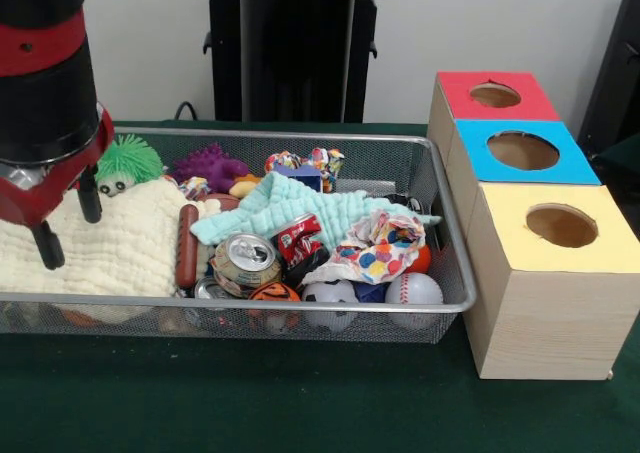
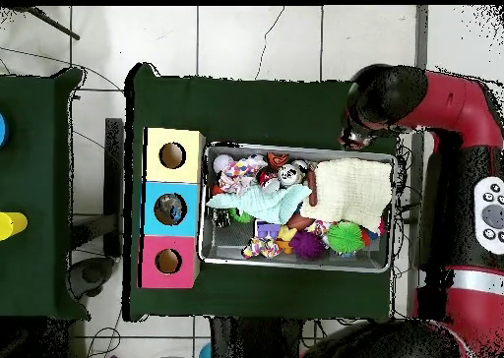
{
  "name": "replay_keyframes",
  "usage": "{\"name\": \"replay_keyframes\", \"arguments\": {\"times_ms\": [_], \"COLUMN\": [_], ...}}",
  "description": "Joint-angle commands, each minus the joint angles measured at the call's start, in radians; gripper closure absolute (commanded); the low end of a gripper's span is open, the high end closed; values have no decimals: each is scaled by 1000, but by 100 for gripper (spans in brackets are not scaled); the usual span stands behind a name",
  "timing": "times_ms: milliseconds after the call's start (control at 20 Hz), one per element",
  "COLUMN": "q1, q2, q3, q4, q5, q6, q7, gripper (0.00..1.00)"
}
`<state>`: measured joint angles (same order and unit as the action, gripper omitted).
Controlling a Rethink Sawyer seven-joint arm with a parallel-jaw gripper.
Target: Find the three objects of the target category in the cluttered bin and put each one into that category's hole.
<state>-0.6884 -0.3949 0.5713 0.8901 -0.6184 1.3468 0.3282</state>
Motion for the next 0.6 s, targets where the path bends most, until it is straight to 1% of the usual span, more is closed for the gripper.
{"name": "replay_keyframes", "arguments": {"times_ms": [50,150,250,450,600], "q1": [-49,-48,-39,-12,-12], "q2": [-122,-132,-128,-98,-76], "q3": [-82,-101,-127,-196,-216], "q4": [413,440,439,419,424], "q5": [99,109,110,89,91], "q6": [-211,-234,-244,-234,-248], "q7": [392,386,377,362,349], "gripper": [0,0,0,0,0]}}
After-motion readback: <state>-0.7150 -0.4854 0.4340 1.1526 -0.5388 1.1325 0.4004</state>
